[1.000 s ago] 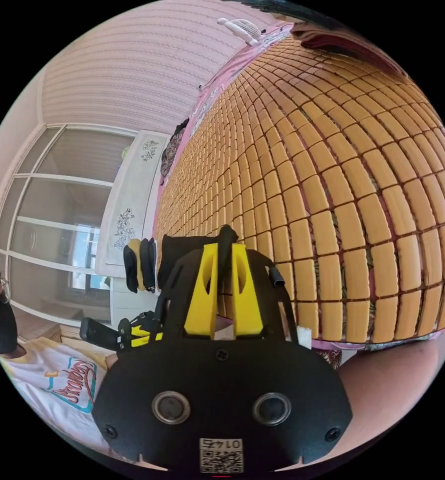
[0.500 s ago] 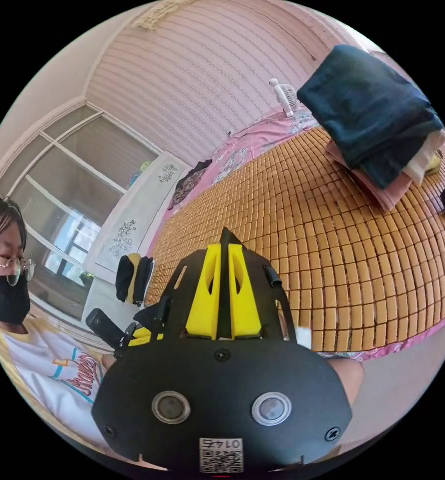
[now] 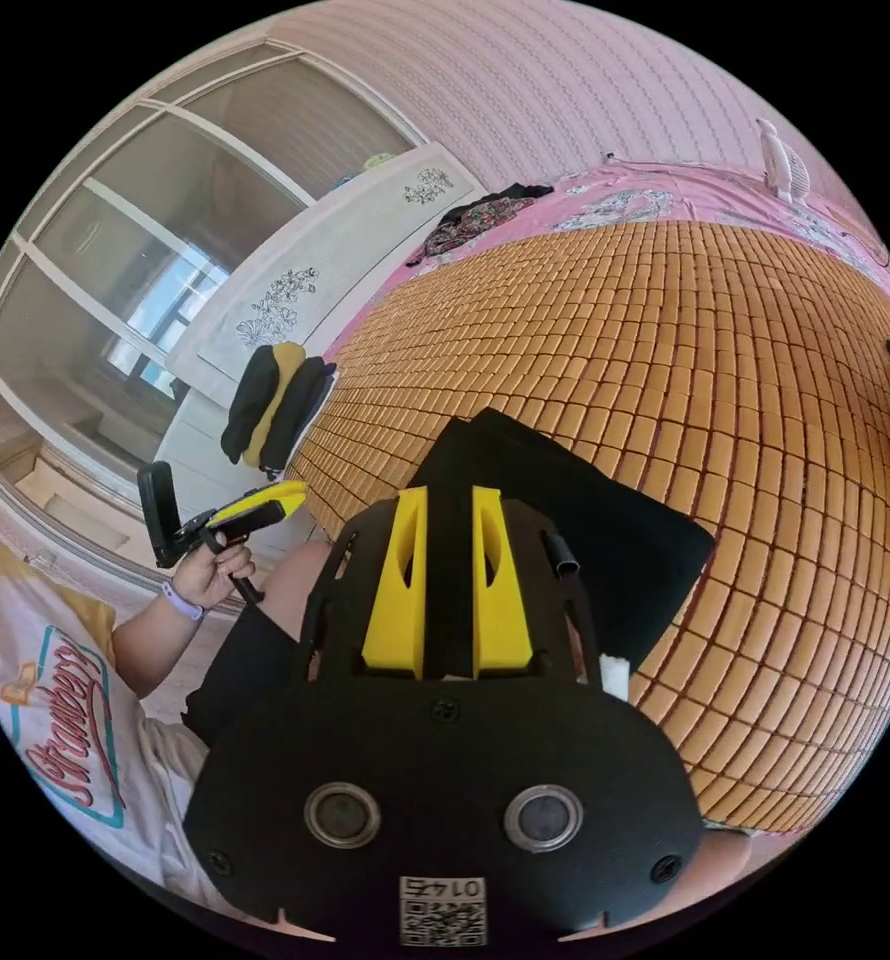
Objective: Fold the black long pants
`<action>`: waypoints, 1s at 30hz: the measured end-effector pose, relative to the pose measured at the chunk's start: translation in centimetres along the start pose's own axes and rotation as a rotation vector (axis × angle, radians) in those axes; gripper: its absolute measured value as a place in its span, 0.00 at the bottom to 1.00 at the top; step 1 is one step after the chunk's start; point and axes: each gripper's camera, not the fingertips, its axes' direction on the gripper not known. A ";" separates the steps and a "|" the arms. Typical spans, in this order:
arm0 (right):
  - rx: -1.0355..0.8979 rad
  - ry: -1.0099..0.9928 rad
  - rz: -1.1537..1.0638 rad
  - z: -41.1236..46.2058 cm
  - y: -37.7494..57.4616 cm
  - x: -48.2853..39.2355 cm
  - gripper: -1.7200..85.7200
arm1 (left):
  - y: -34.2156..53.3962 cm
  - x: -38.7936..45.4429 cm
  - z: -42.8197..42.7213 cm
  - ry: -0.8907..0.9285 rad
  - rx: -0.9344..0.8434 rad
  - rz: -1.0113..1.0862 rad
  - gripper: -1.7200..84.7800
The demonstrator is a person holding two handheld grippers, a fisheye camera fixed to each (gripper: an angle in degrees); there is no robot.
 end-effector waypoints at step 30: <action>0.104 0.334 0.082 4.8 8.0 -4.1 0.15 | -0.1 1.1 9.1 0.105 -0.226 -0.002 0.18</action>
